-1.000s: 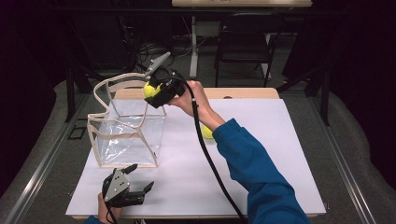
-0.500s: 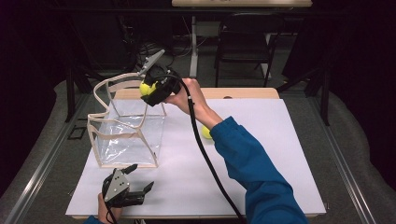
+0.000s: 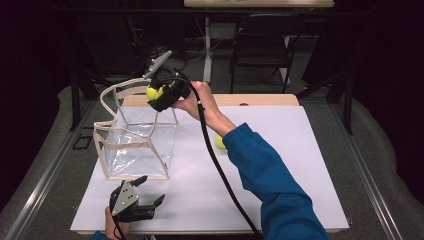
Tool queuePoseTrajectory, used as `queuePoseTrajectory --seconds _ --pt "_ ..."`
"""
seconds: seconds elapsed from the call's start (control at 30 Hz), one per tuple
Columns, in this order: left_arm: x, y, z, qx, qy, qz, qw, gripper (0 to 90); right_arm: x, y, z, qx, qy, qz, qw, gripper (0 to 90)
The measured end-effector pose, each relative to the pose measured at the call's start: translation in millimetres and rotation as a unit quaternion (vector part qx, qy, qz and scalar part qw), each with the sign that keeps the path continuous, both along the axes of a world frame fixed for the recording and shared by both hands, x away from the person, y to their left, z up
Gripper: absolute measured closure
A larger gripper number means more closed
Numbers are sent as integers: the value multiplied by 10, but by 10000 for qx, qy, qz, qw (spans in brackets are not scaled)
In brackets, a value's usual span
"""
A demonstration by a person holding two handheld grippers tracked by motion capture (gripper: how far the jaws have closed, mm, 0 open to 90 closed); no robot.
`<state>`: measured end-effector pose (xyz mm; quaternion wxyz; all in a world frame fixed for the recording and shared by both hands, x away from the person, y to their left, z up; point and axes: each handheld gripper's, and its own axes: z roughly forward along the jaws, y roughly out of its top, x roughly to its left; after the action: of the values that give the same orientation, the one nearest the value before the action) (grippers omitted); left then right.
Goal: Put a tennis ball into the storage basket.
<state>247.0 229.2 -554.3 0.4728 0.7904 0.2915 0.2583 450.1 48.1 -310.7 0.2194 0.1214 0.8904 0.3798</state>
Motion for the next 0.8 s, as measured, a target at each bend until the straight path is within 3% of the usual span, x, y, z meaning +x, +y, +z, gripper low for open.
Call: queuePoseTrajectory --seconds 0.8 --pt "-2 4 1 -15 0 7 10000 161 12 160 -7 -54 -89 67 9999 260"
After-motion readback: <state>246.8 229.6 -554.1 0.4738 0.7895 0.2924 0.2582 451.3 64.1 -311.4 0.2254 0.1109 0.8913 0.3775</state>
